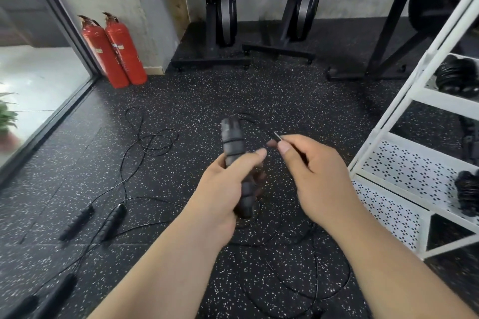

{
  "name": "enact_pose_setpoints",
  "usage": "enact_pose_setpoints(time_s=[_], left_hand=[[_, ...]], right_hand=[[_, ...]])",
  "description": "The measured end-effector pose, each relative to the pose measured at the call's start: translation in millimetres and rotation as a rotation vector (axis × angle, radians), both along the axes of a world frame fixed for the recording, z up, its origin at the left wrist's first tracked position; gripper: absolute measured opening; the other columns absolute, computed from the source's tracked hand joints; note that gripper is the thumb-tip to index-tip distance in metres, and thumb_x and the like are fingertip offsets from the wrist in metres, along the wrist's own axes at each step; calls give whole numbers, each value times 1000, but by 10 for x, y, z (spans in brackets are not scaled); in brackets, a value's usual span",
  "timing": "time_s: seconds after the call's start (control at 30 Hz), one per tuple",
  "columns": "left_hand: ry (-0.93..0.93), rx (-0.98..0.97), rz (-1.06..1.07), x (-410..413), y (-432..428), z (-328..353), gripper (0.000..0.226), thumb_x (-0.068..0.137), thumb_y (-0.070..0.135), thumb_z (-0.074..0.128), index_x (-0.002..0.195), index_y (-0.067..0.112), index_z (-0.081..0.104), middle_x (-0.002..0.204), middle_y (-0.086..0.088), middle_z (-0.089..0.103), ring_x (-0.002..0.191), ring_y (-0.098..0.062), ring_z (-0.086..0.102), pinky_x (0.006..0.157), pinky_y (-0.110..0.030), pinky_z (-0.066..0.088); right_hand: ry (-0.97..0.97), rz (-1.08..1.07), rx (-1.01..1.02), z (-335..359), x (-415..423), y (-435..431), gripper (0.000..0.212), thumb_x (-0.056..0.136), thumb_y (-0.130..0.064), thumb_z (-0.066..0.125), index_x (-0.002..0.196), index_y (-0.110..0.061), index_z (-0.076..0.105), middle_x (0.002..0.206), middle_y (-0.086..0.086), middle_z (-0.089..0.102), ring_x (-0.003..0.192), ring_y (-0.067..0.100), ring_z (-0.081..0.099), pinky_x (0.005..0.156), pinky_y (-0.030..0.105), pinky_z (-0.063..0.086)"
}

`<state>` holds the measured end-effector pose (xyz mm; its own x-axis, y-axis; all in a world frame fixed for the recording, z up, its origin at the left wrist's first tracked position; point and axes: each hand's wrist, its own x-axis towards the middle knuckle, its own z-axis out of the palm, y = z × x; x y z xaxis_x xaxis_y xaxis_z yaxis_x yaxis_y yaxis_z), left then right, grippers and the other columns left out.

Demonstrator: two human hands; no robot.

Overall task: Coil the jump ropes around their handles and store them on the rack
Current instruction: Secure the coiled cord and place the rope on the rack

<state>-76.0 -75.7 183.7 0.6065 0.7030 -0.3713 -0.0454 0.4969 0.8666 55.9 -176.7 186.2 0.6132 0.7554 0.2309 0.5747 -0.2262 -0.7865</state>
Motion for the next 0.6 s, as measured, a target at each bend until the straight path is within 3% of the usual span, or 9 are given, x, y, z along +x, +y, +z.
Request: enact_pose_setpoints(time_s=[0.1, 0.2, 0.27, 0.37, 0.47, 0.6], left_hand=[[-171, -289, 76, 73, 1, 6, 50, 73, 29, 92, 118, 15, 74, 117, -8, 79, 110, -28, 74, 103, -45, 55], [-242, -479, 122, 114, -30, 30, 45, 72, 31, 88, 113, 15, 78, 120, -6, 78, 107, -25, 77, 89, -42, 63], [-262, -515, 125, 113, -35, 53, 27, 74, 29, 86, 97, 18, 76, 111, -4, 79, 97, -23, 79, 80, -38, 63], [-273, -528, 140, 106, -20, 86, 10, 87, 23, 78, 83, 18, 69, 100, -4, 77, 82, -20, 76, 79, -35, 61], [-283, -518, 186, 128, 1, 107, 14, 91, 19, 70, 80, 17, 61, 93, -5, 73, 74, -18, 72, 71, -30, 62], [-287, -536, 264, 144, 35, 115, 35, 94, 26, 72, 66, 19, 52, 68, 1, 58, 60, -14, 59, 73, -31, 57]], right_hand=[[11, -31, 34, -58, -275, 60, 24, 109, -33, 58, 127, -38, 73, 107, -32, 71, 101, -14, 63, 84, 0, 41], [-5, -36, 60, -133, -512, 97, 29, 109, -25, 59, 134, -32, 73, 121, -20, 73, 111, -7, 62, 93, 0, 39], [-23, -52, 52, -146, -567, 113, 31, 109, -25, 57, 136, -32, 72, 117, -17, 71, 108, -1, 63, 94, 5, 43], [-49, -59, 49, -134, -594, 106, 32, 109, -26, 52, 134, -30, 71, 106, -17, 64, 97, 4, 63, 86, 18, 49], [-107, -34, 35, -133, -661, 69, 35, 108, -31, 45, 134, -27, 69, 106, -17, 55, 91, 3, 60, 81, 16, 48], [-149, 51, -39, -140, -671, 21, 42, 110, -47, 35, 135, -31, 65, 117, -17, 45, 90, 5, 59, 80, 30, 55]])
